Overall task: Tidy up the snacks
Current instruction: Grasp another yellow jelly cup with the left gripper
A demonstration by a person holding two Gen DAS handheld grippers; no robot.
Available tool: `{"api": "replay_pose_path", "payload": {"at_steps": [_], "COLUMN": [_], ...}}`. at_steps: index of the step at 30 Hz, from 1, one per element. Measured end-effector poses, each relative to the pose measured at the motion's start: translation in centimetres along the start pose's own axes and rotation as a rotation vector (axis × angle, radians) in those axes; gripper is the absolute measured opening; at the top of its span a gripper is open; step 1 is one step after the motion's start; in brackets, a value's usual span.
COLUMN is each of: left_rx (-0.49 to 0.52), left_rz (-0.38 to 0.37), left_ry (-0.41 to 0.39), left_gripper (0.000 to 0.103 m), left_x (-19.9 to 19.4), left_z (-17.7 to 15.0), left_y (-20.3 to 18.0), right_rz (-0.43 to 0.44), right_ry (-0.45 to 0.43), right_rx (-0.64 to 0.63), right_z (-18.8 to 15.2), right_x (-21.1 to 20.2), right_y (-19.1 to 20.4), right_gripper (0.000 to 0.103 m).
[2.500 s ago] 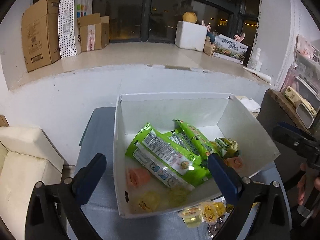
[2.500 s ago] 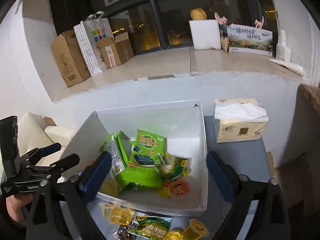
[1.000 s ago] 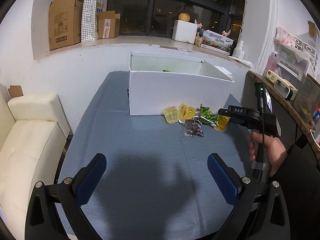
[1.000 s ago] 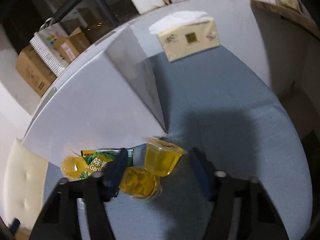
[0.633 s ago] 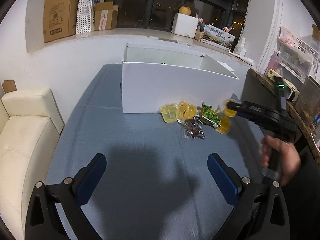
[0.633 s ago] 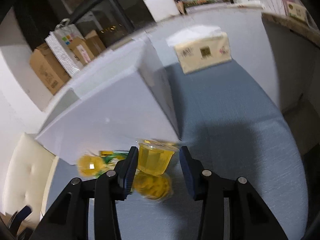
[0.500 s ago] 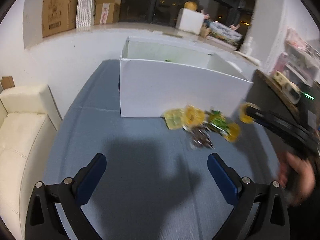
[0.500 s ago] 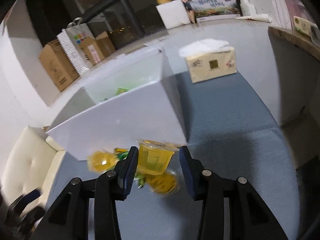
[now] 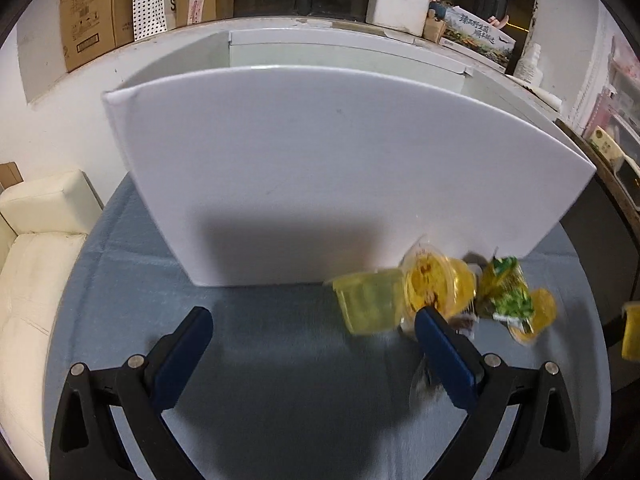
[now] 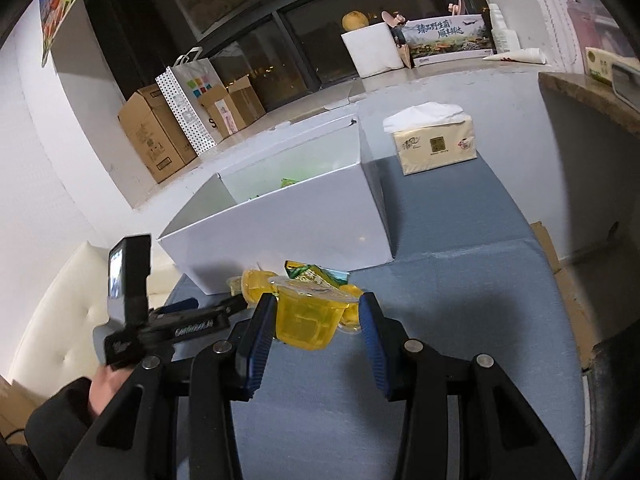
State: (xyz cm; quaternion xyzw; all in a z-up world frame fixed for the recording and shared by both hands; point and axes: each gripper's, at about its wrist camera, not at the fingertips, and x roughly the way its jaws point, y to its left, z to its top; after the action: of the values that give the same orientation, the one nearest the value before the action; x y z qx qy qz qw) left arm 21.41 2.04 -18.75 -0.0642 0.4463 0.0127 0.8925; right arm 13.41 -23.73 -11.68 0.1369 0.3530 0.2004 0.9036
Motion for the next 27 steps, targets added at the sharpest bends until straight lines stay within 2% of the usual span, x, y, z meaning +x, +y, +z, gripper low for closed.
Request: {"api": "replay_pose_path", "payload": {"at_steps": [1,3,5,6,7,8,14,20,27], "left_rx": [0.0,-0.004,0.004,0.014,0.022,0.021,0.001,0.011,0.038], "left_rz": [0.007,0.01,0.002,-0.008,-0.011,-0.043,-0.098,-0.188,-0.233], "left_ry": [0.006,0.018,0.014,0.011,0.008,0.009,-0.009,-0.11,-0.219], "left_gripper": [0.103,0.095,0.073,0.066,0.052,0.044,0.043,0.043,0.043], "left_x": [0.4,1.0,1.3,1.2,1.2,1.1,-0.4,-6.6,-13.2], "left_z": [0.2,0.5,0.8,0.8,0.9,1.0,0.3,-2.1,-2.8], "left_y": [0.0,0.0,-0.1,-0.2,-0.3,-0.2,1.2,2.0,2.3], "right_rz": [-0.001,-0.006,-0.001,0.001,0.001,0.004,0.024,0.058,0.105], "right_ry": [0.0,0.0,0.002,0.004,0.006,0.006,0.01,0.004,-0.01], "right_rx": [0.004,0.005,0.004,0.0,-0.002,-0.002,-0.017,-0.038,-0.071], "right_z": [-0.1,-0.1,-0.3,-0.3,-0.3,-0.3,-0.7,-0.8,-0.1], "right_x": [0.0,0.0,0.0,0.0,0.0,0.0,0.1,0.0,0.1], "right_y": [-0.2,-0.2,-0.2,-0.1,0.0,0.1,1.0,2.5,4.9], "right_gripper": [0.046,0.046,0.046,0.046,0.046,0.046,0.046,0.046,0.046]}}
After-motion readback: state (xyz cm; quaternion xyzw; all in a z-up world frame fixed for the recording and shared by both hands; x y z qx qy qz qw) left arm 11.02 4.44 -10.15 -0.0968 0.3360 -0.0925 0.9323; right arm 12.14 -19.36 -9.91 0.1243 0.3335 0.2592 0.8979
